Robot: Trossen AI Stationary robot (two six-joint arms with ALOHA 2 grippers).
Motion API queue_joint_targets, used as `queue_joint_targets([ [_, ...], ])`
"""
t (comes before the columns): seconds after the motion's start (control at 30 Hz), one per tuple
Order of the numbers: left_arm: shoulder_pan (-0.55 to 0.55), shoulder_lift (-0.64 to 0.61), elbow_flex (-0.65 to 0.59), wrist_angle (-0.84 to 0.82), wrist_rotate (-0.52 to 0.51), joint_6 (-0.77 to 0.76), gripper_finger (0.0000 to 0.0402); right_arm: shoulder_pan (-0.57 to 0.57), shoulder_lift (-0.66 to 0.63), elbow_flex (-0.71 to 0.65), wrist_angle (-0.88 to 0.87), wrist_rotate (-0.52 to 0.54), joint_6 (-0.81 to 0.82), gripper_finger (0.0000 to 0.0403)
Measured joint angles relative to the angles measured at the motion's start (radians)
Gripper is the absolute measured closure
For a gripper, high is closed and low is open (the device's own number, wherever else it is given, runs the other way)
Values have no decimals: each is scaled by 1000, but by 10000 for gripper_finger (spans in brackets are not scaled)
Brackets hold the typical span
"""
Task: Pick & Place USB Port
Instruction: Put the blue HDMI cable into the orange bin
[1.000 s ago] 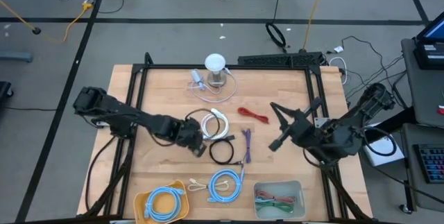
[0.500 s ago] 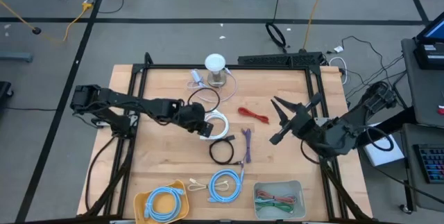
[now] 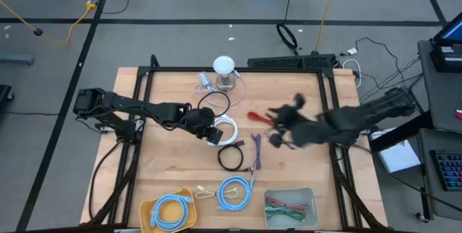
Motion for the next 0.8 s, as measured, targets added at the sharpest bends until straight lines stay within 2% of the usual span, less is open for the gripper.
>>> queue_joint_targets([
  [0.13,-10,0,0,-2,4,7,259,-98,37,-184,234,-276,-27,328],
  [0.27,-42,0,0,-1,52,-18,259,-143,63,-339,407,-431,30,331],
  [0.47,-193,0,0,78,129,-103,259,-148,57,-416,424,-459,75,340],
  [0.63,-300,0,0,120,82,-200,259,-147,42,-403,439,-466,59,341],
  [0.8,-342,50,0,203,49,-258,259,-146,18,-395,439,-471,63,344],
])
